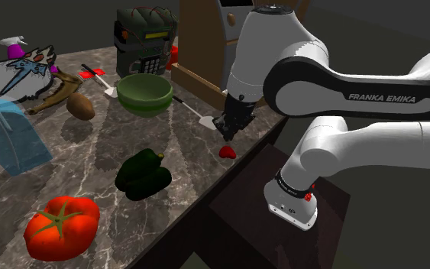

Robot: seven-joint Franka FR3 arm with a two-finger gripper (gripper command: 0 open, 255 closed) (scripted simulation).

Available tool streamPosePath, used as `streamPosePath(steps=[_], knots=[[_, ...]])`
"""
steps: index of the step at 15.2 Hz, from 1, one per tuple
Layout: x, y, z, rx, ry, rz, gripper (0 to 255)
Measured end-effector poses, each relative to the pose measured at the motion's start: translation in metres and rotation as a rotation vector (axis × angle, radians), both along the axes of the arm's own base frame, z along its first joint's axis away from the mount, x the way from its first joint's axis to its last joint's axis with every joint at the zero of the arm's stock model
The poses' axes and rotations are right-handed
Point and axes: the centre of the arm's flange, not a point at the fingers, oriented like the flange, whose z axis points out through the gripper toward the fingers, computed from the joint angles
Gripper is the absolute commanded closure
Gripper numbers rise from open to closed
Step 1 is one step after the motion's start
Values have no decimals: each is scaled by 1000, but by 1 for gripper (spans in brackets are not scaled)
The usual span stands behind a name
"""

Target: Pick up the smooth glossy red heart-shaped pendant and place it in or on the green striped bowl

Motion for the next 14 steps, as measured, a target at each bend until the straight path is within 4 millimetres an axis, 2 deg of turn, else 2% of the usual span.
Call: streamPosePath(steps=[5, 6, 10, 14], knots=[[0, 0, 0, 0, 0, 0, 255], [0, 0, 0, 0, 0, 0, 0], [-9, 15, 0, 38, 64, 36, 0], [-11, 21, -14, 54, 92, 51, 0]])
